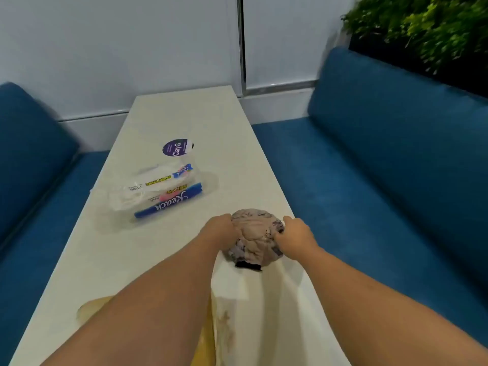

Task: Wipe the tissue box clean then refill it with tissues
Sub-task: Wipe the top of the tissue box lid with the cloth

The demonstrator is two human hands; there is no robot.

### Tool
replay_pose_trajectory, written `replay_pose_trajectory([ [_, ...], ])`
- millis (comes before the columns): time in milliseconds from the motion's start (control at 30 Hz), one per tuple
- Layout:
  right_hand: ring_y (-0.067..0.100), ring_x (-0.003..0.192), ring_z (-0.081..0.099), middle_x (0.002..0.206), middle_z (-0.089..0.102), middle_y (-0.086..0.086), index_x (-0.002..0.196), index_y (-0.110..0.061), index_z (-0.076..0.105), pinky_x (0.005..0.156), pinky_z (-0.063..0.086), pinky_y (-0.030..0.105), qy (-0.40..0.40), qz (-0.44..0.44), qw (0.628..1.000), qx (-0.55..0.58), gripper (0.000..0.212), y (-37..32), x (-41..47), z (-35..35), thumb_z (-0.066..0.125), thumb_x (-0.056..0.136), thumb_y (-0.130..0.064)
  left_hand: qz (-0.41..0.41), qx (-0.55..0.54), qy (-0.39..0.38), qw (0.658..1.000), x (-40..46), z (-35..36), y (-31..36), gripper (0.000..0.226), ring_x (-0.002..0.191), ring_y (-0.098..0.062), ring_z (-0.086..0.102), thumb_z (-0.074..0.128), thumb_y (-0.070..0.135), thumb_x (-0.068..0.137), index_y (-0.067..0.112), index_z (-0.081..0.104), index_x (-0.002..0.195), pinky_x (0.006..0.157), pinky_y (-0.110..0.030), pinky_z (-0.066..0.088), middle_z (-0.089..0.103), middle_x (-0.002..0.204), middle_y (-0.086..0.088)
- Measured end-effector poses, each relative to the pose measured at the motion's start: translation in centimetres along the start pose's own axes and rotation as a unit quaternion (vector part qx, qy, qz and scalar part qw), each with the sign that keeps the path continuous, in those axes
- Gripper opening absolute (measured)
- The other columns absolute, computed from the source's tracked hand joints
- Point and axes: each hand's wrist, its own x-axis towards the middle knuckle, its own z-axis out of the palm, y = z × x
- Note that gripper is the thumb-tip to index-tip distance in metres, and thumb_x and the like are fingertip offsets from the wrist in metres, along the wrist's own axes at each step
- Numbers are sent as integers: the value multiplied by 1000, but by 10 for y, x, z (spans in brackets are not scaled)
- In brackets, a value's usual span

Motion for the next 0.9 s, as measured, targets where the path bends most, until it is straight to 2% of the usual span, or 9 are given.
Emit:
replay_pose_trajectory([
  [100,28,93,56,96,54,8,91,-12,44,69,46,34,11,68,996,53,19,-5,11,8,48,94,-30,-45,-55,35,997,7,1,2,35,116,-32,53,44,19,94,8,47,127,93,-36,44,54,129,-15],
  [200,25,83,53,91,53,7,78,-11,47,61,40,29,-23,105,992,60,20,-8,18,12,50,94,-23,-73,-56,15,996,7,-3,9,29,113,-30,55,42,17,97,1,52,120,87,-30,44,57,122,-15],
  [333,22,81,54,92,58,6,94,-10,59,62,43,28,-32,94,982,163,14,-8,16,5,55,91,-24,-83,-144,4,986,3,-9,14,19,84,-24,53,46,10,91,7,50,73,69,-27,41,52,80,-6],
  [467,14,61,37,69,45,0,79,-13,46,54,33,28,-30,41,926,373,14,-23,-2,-24,53,91,-16,-76,-378,1,923,-10,-29,19,8,77,-24,53,49,8,83,6,56,84,61,-28,40,58,88,-15],
  [567,13,58,36,64,43,-2,76,-15,44,53,33,26,-12,-3,897,443,20,-43,-20,-54,53,93,-15,-61,-469,29,880,-29,-50,21,16,88,-31,63,53,16,83,10,58,97,73,-36,53,65,104,-20],
  [633,16,66,46,69,51,1,76,-14,51,60,40,30,-7,-26,882,470,17,-57,-30,-69,57,91,-18,-42,-477,65,875,-44,-60,24,18,99,-29,61,55,23,88,17,57,104,86,-44,54,64,109,-10],
  [733,20,84,60,83,66,2,80,-14,68,71,48,34,-55,-40,841,537,19,-78,-53,-88,58,92,-25,-25,-482,126,867,-75,-75,25,36,108,-22,54,51,41,95,20,53,125,93,-41,49,58,118,0],
  [800,16,90,61,91,69,1,87,-14,72,70,47,30,-88,-54,825,555,29,-90,-63,-98,50,95,-31,-5,-498,138,856,-93,-84,27,42,105,-18,55,49,51,95,20,56,122,92,-38,48,60,114,2],
  [900,14,91,59,97,66,2,97,-12,71,70,48,28,-128,-87,816,557,28,-114,-83,-106,46,95,-25,25,-450,182,874,-124,-95,14,40,100,-19,61,61,54,86,24,57,112,89,-41,52,65,107,0],
])
